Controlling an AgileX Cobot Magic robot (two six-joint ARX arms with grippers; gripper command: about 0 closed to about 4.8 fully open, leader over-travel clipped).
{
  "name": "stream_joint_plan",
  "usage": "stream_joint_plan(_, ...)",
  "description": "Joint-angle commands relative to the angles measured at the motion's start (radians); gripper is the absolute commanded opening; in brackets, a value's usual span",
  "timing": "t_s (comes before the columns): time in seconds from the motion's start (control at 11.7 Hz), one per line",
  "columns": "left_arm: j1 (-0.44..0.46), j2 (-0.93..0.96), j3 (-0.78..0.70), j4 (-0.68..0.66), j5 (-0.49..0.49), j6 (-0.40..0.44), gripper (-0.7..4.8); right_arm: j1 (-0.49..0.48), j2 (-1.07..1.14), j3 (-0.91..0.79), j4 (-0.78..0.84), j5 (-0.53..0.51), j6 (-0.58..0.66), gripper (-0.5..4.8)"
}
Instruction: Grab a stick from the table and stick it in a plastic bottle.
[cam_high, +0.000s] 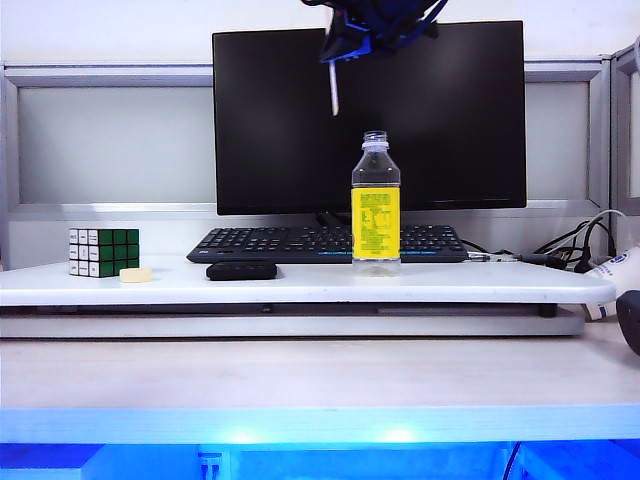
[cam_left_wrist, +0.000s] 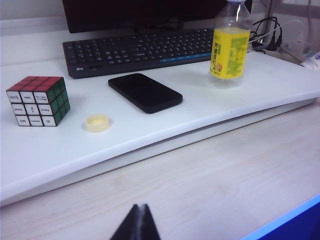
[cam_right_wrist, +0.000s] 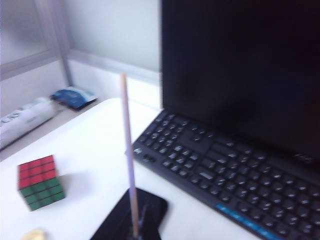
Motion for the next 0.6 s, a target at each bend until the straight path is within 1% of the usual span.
stream_joint_plan(0.09,0.002,0.001,0.003,0.024,0.006,0.0,-0.06,-0.024,-0.004,0.006,0.04,0.015,-0.034,-0.09)
stream_joint_plan(0.34,0.001,0.001,0.003,0.024,0.005,0.0,-0.06,-0.045,-0.004,0.007,0.06,0.047,-0.07,-0.09)
stream_joint_plan(0.6,0.001,0.001,-0.008,0.04,0.006,0.001,-0.06,-0.059,0.003,0.006,0.09,0.047,-0.074,-0.09)
